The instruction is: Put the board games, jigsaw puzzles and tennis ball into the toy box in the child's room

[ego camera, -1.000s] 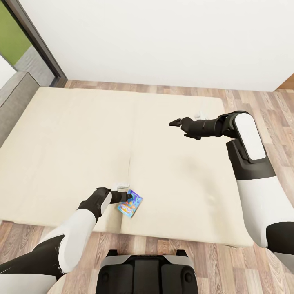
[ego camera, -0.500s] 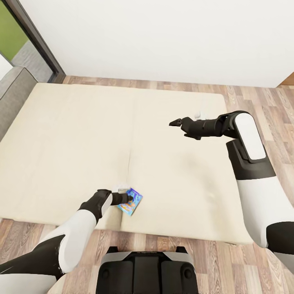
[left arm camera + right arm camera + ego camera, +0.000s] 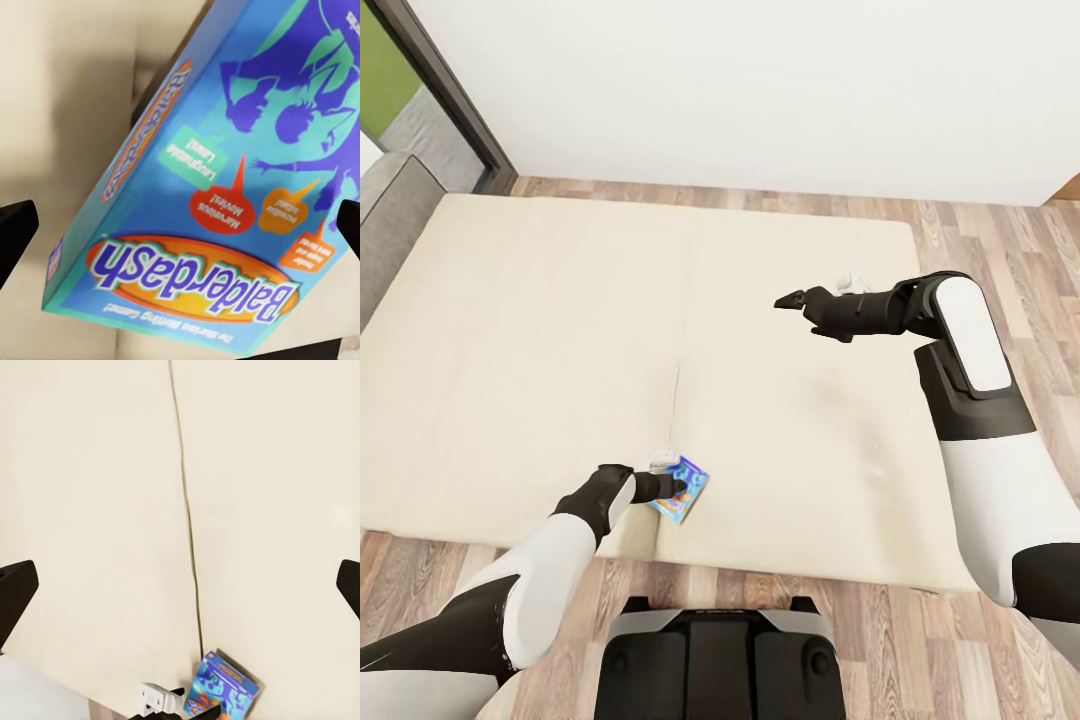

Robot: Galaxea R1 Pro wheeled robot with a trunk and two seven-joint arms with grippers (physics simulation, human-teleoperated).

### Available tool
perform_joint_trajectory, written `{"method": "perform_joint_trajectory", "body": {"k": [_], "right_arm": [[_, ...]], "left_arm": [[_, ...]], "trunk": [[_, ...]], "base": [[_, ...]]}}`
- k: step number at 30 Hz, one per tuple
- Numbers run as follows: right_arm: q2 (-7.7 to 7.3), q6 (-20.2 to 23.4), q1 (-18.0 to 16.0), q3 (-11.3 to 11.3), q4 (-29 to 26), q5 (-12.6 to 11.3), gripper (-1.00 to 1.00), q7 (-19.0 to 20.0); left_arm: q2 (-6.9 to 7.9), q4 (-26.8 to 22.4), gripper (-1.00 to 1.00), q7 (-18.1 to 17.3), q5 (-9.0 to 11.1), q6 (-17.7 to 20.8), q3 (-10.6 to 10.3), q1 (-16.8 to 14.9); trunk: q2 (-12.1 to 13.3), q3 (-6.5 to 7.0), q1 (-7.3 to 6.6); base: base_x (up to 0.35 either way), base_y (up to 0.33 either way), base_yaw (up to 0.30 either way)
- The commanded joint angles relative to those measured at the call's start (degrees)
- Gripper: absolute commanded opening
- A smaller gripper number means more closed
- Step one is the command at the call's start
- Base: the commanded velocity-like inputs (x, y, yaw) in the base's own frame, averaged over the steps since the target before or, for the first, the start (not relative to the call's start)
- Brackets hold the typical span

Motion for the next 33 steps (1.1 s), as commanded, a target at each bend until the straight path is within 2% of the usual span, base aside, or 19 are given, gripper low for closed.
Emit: {"method": "perform_joint_trajectory", "body": {"k": [1,16,33], "right_arm": [[-0.04,0.0,-0.1,0.1,0.0,-0.5,1.0,-0.6],[-0.02,0.0,-0.1,0.1,0.0,-0.5,1.0,-0.6],[-0.02,0.0,-0.1,0.1,0.0,-0.5,1.0,-0.6]], "left_arm": [[-0.02,-0.1,1.0,-0.5,-0.6,0.3,0.4,0.0],[0.34,-0.1,1.0,-4.5,-0.6,-0.7,0.5,0.0],[0.36,-0.1,1.0,-5.2,-0.6,-0.8,0.5,0.0]], "trunk": [[-0.1,-0.1,0.03],[-0.1,-0.22,0.03],[-0.1,-0.22,0.03]], "base": [[0.0,0.0,0.0],[0.0,0.0,0.0],[0.0,0.0,0.0]]}}
